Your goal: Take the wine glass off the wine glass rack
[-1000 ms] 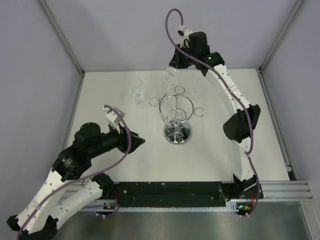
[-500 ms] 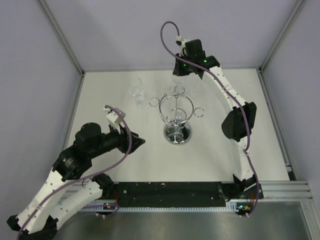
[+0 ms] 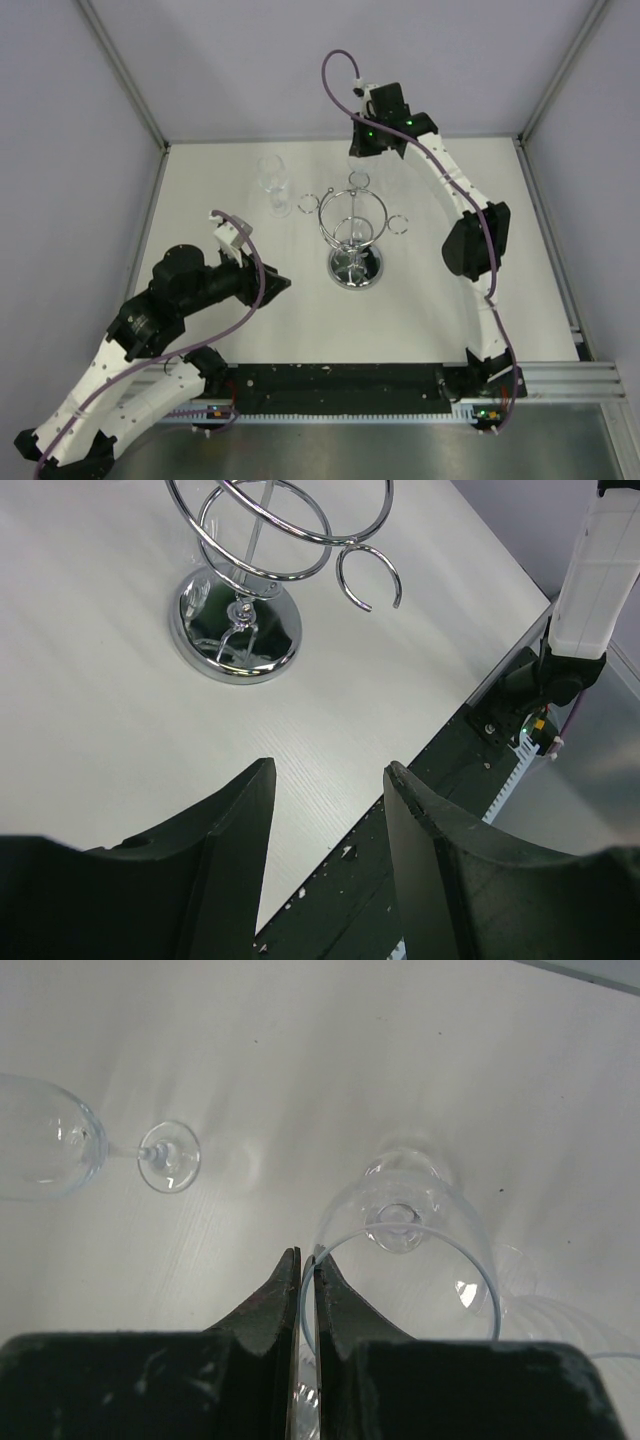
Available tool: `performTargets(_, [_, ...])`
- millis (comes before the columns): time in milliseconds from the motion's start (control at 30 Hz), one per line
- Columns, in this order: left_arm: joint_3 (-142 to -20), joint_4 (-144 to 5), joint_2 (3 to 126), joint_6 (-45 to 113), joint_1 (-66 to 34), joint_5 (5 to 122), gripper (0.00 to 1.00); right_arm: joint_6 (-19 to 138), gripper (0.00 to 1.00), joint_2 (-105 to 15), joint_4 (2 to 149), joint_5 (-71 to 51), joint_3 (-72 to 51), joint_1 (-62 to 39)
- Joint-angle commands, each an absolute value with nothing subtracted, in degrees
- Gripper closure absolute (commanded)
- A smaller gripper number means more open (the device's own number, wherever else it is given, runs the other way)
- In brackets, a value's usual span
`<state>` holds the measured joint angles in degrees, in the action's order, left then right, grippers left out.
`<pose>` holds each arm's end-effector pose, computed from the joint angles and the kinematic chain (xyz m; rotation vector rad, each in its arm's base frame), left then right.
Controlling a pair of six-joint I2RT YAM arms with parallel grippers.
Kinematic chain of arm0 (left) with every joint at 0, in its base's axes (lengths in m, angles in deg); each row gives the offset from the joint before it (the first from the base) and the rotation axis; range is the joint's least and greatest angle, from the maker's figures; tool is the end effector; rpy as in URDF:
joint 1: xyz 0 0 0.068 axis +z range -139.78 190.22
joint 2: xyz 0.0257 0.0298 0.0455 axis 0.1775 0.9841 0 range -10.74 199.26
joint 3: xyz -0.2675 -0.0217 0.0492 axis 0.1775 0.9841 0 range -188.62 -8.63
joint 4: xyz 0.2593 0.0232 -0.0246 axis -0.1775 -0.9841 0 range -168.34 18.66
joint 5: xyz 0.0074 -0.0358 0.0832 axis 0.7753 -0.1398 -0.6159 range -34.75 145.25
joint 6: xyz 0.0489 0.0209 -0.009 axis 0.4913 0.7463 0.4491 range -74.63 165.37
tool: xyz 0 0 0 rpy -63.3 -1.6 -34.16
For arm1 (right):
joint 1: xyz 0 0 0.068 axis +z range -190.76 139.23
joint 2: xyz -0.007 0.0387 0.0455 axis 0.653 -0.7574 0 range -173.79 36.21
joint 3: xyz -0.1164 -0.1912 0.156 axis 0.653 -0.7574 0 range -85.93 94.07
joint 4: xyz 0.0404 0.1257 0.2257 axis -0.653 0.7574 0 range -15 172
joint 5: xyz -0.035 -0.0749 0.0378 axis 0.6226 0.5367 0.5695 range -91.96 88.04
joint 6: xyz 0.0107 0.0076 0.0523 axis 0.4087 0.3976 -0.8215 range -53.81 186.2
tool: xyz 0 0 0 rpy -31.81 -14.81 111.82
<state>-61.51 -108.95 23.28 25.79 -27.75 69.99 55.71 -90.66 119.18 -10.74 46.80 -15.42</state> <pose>0.0860 -0.0786 0.3624 0.4997 1.9324 -0.9111 0.4510 0.2197 0.3416 -0.3785 2.2483 0.5056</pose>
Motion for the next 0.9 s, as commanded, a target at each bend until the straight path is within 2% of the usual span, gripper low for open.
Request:
performTargets(0, [-60.9, -106.6, 23.5, 26.2, -27.7, 70.7, 0.47, 56.7, 1.00, -90.7, 117.3, -10.4, 48.5, -16.4])
performTargets(567, [-61.0, -106.5, 24.1, 26.2, -27.7, 71.2, 0.47, 57.7, 1.00, -93.7, 120.0, -9.8, 50.4, -16.4])
performTargets(733, [-61.0, -106.4, 24.4, 26.2, -27.7, 71.4, 0.47, 57.5, 0.78, -93.6, 120.3, -9.7, 51.0, -16.4])
performTargets(867, [-61.2, -106.3, 24.7, 26.3, -27.7, 71.6, 0.47, 57.5, 0.69, -93.3, 120.4, -9.6, 51.7, -16.4])
